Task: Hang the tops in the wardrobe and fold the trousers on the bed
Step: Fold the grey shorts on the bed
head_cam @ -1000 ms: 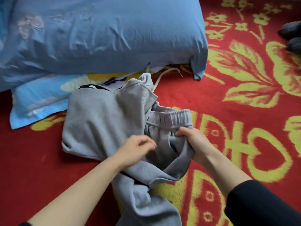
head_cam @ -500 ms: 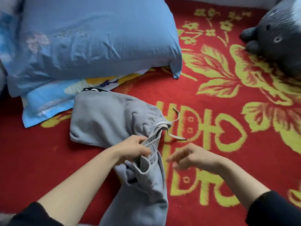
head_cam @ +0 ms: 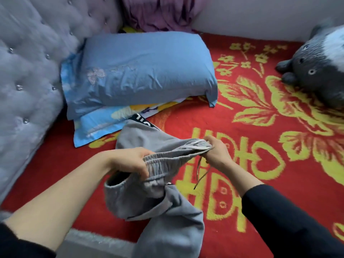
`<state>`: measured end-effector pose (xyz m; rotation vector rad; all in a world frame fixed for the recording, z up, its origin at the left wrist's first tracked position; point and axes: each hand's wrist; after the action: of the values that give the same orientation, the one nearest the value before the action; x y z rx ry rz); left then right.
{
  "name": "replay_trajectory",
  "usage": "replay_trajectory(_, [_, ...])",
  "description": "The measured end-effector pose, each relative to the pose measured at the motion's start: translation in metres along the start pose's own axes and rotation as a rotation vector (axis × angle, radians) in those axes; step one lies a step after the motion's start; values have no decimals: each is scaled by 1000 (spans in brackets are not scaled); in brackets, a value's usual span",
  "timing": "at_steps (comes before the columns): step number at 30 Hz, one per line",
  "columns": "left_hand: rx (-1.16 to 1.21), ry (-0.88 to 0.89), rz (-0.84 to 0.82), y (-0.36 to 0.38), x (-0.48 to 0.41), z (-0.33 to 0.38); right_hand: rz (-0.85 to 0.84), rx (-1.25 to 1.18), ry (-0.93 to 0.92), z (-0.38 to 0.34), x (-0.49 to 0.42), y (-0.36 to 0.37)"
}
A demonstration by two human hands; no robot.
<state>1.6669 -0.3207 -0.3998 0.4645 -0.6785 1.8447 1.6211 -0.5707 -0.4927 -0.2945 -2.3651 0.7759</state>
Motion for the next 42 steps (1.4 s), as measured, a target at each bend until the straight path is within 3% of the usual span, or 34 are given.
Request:
replay_trajectory(3, [-358,-142,179,-11,17,12,97,-51,-25,-39,23,-46])
replay_trajectory(6, [-540,-224,400,-18,34,41,223,-82,-110,-74,48,-97])
replay_trajectory(10, [-882,-217,809,-23,61,101,444,-83,-189,-105,95,-173])
replay_trajectory(13, [-1031,-93,1116,-15,81,148,556,-207,-210,-111,131,-231])
replay_trajectory(17, [-872,145,1349,17,99,205,615,-293,-276,-96,180,-291])
replay_trajectory(21, [-454,345,1654,69,112,270,693,-179,-315,-67,236,-336])
replay_trajectory(23, [-273,445,1776,89,115,300,642,-216,-318,-57,263,-354])
replay_trajectory(26, [-73,705,1909,119,124,344,422,-579,-300,-49,301,-375])
replay_trajectory(28, [0,825,1973,138,131,370,367,-739,-368,-46,326,-391])
replay_trajectory(33, [-28,921,2002,155,144,417,601,-745,-620,-33,356,-439])
replay_trajectory(39, [-81,824,1722,124,92,437,688,-579,-475,-17,314,-478])
replay_trajectory(42, [-251,691,1678,106,53,449,708,-478,-408,-7,273,-498])
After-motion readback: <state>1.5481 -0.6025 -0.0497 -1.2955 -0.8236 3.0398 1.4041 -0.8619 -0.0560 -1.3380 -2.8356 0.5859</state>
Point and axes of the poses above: each hand's wrist, its own x-axis away from the middle knuckle, its own y-axis out of the palm, z = x × y, and after that the axes turned 12 degrees about y, right-handed
